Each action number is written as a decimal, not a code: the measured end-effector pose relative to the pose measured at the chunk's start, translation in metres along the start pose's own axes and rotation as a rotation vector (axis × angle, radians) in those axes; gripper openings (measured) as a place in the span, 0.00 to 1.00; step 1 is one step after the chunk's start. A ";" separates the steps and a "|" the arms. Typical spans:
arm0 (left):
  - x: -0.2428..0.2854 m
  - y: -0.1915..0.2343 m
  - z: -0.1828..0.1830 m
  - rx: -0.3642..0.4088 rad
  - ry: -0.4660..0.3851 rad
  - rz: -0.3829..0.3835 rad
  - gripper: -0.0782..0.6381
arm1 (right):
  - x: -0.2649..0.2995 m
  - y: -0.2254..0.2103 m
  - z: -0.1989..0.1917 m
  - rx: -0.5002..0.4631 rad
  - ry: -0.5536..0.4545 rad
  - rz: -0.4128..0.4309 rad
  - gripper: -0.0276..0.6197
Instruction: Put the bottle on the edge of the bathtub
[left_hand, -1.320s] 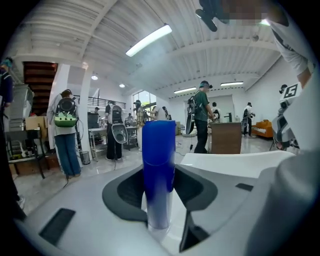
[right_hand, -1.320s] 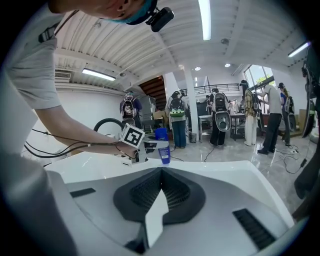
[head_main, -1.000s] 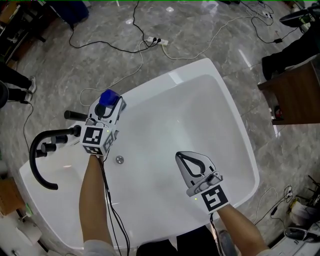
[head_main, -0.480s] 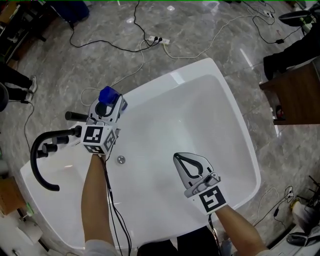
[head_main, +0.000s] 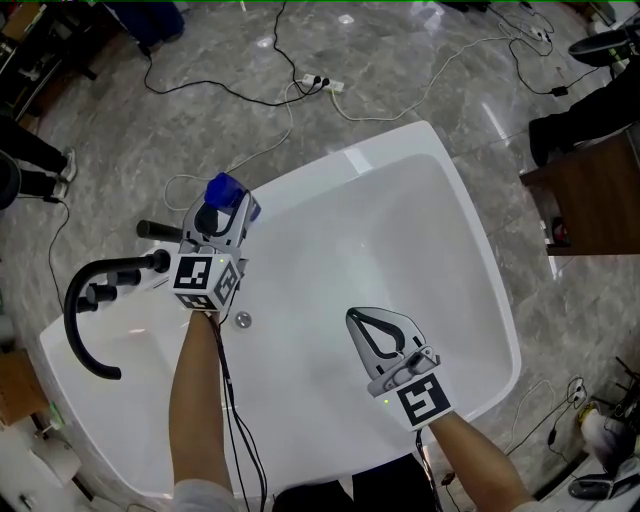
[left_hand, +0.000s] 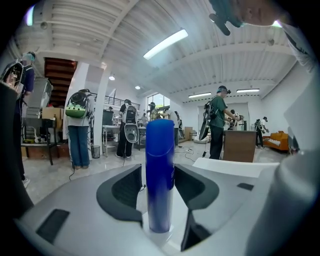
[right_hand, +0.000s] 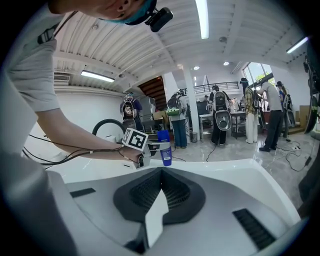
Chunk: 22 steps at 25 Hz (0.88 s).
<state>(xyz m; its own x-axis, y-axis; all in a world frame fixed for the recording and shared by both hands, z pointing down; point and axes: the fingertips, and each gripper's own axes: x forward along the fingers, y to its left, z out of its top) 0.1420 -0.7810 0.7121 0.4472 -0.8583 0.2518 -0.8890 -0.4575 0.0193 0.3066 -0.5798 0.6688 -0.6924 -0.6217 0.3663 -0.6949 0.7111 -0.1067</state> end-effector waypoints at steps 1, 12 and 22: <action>-0.001 0.001 -0.001 -0.005 0.001 0.003 0.38 | 0.000 0.001 0.000 0.002 -0.001 0.000 0.05; -0.021 0.004 -0.011 -0.085 -0.002 0.023 0.45 | -0.004 0.003 -0.003 0.007 -0.002 -0.004 0.05; -0.064 -0.008 -0.013 -0.162 -0.028 0.043 0.45 | -0.012 0.014 -0.001 0.005 -0.009 -0.017 0.05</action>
<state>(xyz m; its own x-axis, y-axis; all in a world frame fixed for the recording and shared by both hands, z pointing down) 0.1196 -0.7191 0.7087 0.4087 -0.8836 0.2285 -0.9107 -0.3786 0.1651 0.3056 -0.5623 0.6638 -0.6818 -0.6369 0.3599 -0.7079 0.6985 -0.1049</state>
